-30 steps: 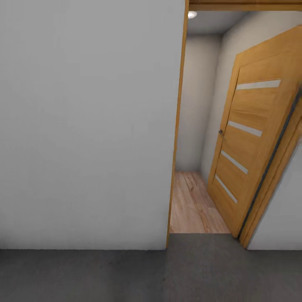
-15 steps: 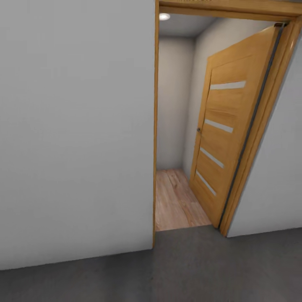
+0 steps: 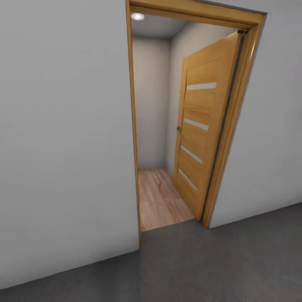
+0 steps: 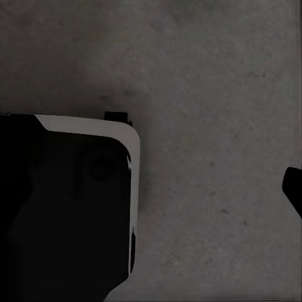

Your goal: Move the two storage containers from the living room to the garage. In the garage, place one container on the floor and stack the other container on top of it (either order is fine).

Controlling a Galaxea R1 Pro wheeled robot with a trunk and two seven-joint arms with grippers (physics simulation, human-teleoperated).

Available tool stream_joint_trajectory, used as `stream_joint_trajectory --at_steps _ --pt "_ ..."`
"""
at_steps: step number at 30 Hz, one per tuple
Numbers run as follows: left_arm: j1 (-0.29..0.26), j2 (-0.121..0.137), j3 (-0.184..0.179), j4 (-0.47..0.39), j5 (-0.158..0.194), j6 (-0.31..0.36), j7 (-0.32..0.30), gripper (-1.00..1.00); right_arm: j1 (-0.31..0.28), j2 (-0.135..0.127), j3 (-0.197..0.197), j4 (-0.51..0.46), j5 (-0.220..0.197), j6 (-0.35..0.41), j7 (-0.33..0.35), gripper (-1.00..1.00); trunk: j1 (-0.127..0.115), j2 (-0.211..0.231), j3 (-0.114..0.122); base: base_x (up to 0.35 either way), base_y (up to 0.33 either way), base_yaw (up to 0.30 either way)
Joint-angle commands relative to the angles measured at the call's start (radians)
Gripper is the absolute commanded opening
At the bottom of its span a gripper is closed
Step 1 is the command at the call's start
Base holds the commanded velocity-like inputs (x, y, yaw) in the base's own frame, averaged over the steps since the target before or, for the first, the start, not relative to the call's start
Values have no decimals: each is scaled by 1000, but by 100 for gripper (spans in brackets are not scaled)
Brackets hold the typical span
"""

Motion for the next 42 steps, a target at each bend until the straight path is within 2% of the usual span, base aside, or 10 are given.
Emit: stream_joint_trajectory --at_steps 1,33,42 --pt "0 -1 7 0 0 -3 2 100 -1 1 8 3 -9 -5 0 100 0 -1 -1 0 0 -297" --pt "0 -6 6 0 -4 -2 2 100 -1 0 9 3 -9 3 0 100 0 -1 -1 1 0 -295" --pt "0 -13 0 0 -35 4 2 100 -1 -1 10 3 0 9 -10 100 0 -1 -1 245 -125 -40"
